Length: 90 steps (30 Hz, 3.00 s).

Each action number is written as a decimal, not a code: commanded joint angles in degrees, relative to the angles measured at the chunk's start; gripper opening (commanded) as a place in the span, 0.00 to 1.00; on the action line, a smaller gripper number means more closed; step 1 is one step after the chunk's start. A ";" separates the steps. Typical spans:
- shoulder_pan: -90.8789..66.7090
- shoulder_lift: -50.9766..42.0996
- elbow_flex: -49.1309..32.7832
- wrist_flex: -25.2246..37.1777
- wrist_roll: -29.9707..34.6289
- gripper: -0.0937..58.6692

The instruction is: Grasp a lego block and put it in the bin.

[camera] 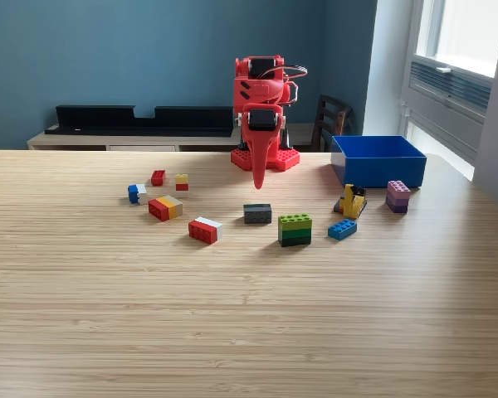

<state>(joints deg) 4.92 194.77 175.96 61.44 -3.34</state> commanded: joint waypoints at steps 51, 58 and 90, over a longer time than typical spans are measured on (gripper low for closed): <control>0.09 0.79 -0.35 -0.88 -0.44 0.00; -0.18 0.79 -0.35 -0.88 -0.26 0.00; -0.26 -34.72 -12.13 -16.52 1.05 0.00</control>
<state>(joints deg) 4.83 168.49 170.16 46.49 -2.64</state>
